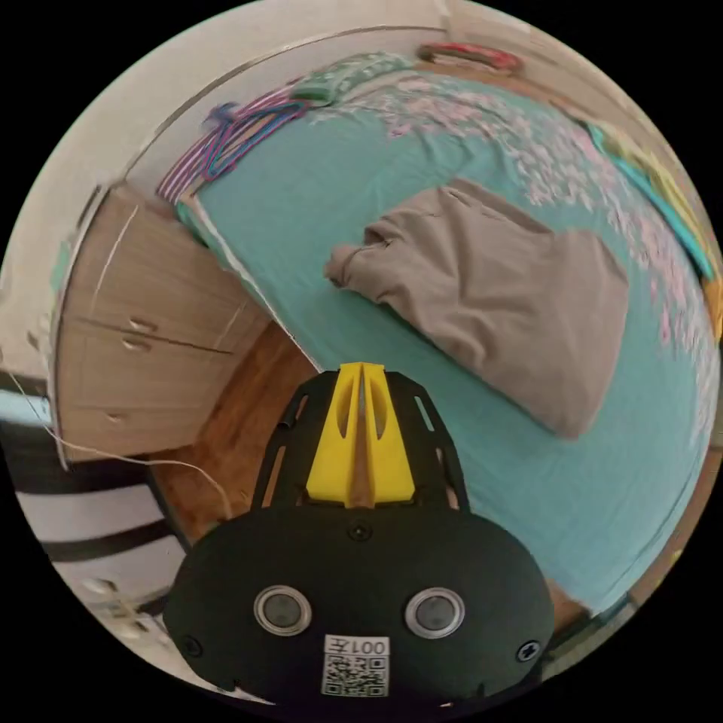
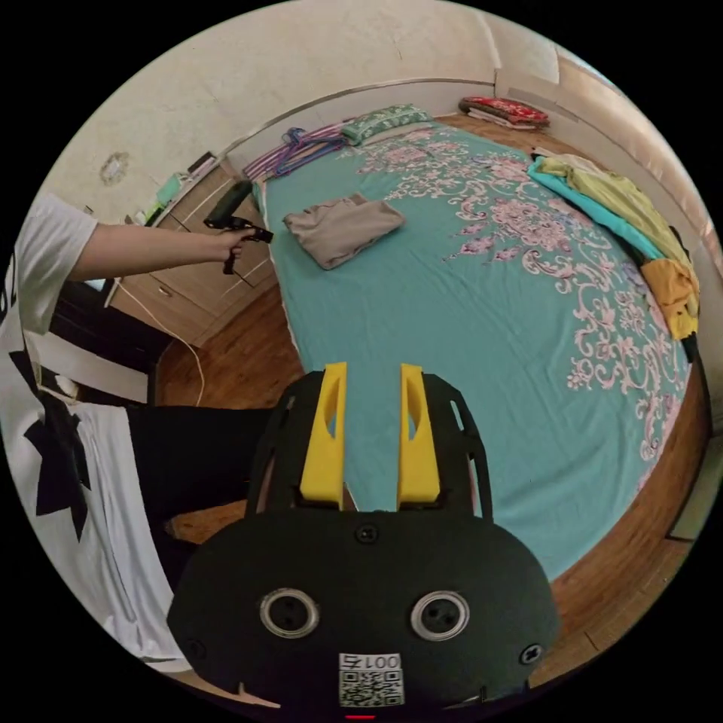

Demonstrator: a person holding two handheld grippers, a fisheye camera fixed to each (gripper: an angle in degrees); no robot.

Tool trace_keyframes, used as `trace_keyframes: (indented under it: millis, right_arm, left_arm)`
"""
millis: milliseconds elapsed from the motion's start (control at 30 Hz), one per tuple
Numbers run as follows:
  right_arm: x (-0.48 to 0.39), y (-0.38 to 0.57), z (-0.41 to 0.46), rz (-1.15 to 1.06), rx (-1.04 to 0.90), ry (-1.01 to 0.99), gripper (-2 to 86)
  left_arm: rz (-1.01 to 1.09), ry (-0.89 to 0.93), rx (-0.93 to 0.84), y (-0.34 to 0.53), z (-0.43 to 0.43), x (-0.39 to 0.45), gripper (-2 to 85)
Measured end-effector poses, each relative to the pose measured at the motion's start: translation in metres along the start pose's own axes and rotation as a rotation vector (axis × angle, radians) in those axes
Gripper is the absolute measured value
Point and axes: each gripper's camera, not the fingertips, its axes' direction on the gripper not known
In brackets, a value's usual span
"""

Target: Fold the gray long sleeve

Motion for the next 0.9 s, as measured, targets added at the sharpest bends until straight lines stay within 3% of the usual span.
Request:
trace_keyframes:
  millis: [200,367,433,600,733,900]
  right_arm:
    - [-0.007,-0.129,0.136,-0.097,0.016,-0.110,14.1]
    - [-0.017,-0.202,0.242,-0.028,-0.069,-0.155,13.9]
    - [-0.023,-0.215,0.263,0.008,-0.060,-0.135,12.3]
    - [-0.035,-0.207,0.273,0.014,0.028,-0.058,8.6]
    - [-0.029,-0.197,0.258,0.055,0.055,-0.061,7.7]
    - [-0.039,-0.183,0.305,-0.007,-0.045,0.021,7.2]
  left_arm:
    - [-0.027,0.429,0.068,-0.048,0.030,-0.069,4.4]
    - [0.023,0.559,-0.053,-0.082,0.068,-0.101,12.4]
    - [0.057,0.612,-0.043,-0.088,0.072,-0.109,12.3]
    - [0.020,0.827,0.016,-0.088,0.071,-0.135,0.8]
    - [0.092,0.789,0.000,-0.079,0.073,-0.135,-0.1]
    - [-0.035,0.881,-0.053,-0.064,0.110,-0.146,0.4]
